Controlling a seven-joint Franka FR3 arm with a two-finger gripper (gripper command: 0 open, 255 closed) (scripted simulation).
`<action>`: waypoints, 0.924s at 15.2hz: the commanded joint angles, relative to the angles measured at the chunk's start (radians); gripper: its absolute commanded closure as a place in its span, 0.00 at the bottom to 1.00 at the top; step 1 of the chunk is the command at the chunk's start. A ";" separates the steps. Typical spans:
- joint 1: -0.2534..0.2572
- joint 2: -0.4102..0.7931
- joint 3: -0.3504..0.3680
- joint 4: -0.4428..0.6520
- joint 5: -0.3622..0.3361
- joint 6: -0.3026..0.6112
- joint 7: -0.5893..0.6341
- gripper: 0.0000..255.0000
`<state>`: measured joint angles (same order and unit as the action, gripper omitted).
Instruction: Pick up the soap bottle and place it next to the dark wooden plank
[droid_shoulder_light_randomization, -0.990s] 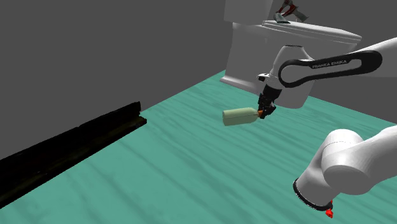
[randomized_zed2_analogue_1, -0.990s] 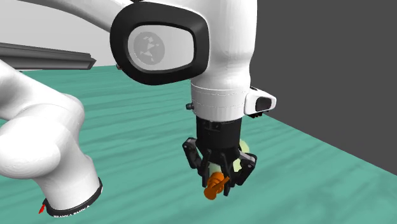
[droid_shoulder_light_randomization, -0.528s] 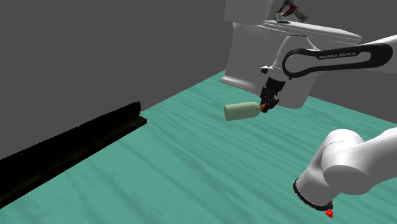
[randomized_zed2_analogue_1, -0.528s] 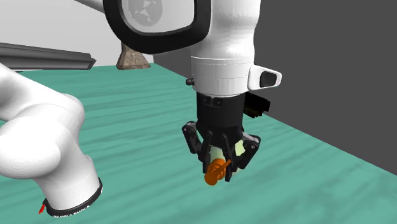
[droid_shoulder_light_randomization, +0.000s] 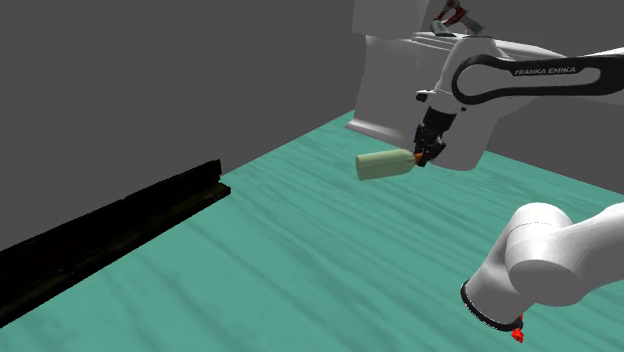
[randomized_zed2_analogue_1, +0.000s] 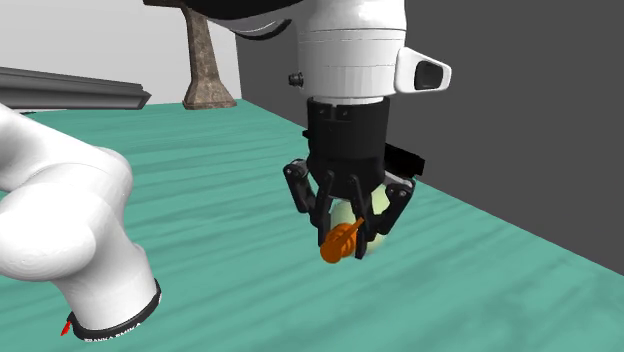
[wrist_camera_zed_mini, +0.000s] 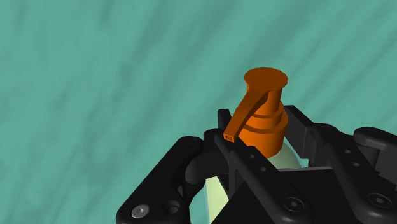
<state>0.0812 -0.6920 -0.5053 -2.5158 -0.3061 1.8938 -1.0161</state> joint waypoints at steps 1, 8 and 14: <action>0.003 -0.004 0.009 0.026 0.007 -0.030 0.000 1.00; 0.071 0.056 0.095 0.059 0.078 -0.016 0.109 1.00; 0.152 0.165 0.181 0.116 0.154 0.023 0.226 1.00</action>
<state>0.2199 -0.5443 -0.3399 -2.4058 -0.1646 1.9072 -0.8128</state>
